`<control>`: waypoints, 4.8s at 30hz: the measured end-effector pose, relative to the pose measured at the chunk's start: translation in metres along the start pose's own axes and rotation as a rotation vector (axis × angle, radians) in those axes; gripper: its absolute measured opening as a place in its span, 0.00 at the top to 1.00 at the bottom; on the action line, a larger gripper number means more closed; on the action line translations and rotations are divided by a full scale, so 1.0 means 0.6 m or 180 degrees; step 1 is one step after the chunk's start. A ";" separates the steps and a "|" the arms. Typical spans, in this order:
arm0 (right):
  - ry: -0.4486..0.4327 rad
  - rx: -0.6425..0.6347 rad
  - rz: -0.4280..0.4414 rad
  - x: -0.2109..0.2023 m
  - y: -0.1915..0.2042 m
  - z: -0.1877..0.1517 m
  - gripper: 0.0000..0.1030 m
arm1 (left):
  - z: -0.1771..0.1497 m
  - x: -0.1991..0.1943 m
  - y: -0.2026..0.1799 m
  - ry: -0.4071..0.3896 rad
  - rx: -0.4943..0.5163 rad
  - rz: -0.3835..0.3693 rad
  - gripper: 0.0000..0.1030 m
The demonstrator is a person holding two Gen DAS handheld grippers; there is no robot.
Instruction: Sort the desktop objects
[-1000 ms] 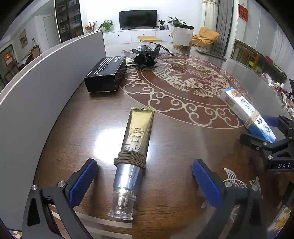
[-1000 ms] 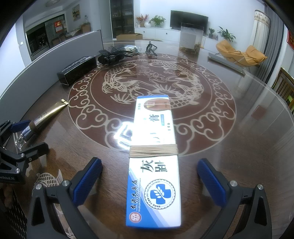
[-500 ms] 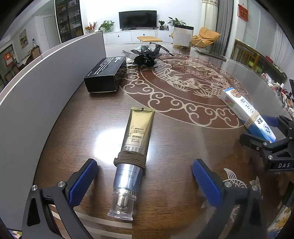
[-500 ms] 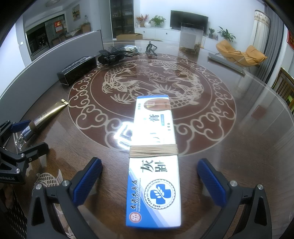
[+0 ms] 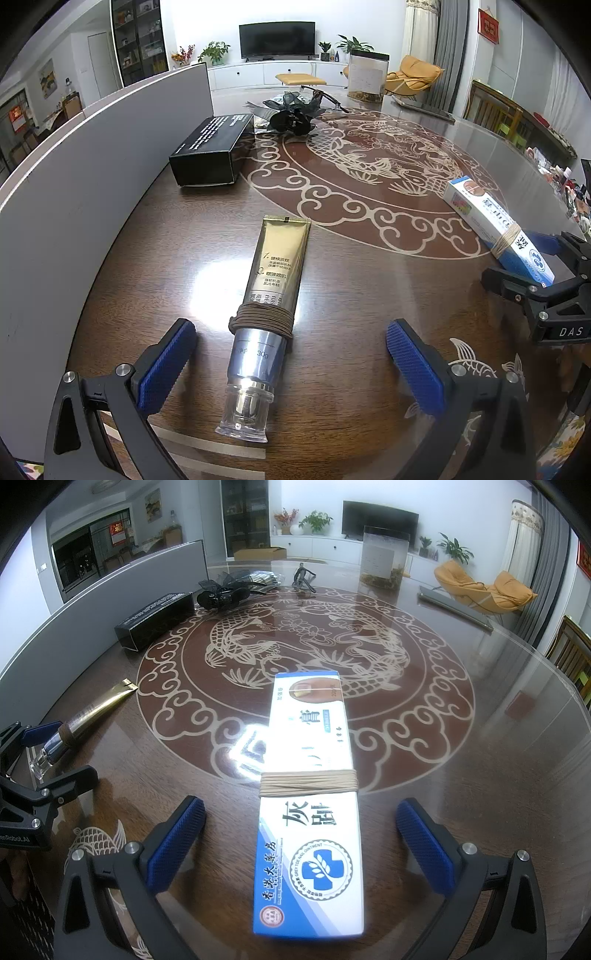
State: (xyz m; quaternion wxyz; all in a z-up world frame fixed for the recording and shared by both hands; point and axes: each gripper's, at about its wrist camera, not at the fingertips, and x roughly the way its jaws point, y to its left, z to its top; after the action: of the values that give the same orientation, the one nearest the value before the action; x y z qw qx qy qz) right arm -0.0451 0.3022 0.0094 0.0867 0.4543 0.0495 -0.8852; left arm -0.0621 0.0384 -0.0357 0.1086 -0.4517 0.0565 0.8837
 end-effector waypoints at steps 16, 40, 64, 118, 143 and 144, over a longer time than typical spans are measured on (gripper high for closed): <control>0.0000 0.0000 0.0000 0.000 0.000 0.000 0.00 | -0.011 -0.020 0.048 0.0240 0.0452 -0.0372 0.00; 0.0702 -0.0543 0.0339 0.015 0.019 0.080 0.57 | -0.009 -0.050 0.077 -0.0174 -0.0266 -0.0575 0.75; -0.0481 -0.0437 0.1362 -0.144 0.172 0.302 0.57 | 0.041 -0.296 0.325 -0.1128 -0.1157 -0.0409 0.75; 0.0013 -0.0049 0.0016 -0.003 -0.059 -0.008 0.00 | -0.016 -0.007 -0.009 0.0003 0.0047 -0.0043 0.00; 0.0016 -0.0044 0.0015 -0.003 -0.057 -0.007 0.00 | -0.010 -0.008 -0.006 -0.0022 0.0047 -0.0030 0.00; 0.0015 -0.0044 0.0015 -0.003 -0.057 -0.007 0.00 | -0.010 -0.008 -0.006 -0.0020 0.0052 -0.0035 0.00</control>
State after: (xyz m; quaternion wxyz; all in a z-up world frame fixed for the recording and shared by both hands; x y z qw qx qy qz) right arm -0.0478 0.3367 0.0086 0.0917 0.4559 0.0548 -0.8836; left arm -0.0541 0.0399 -0.0354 0.1173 -0.4483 0.0610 0.8840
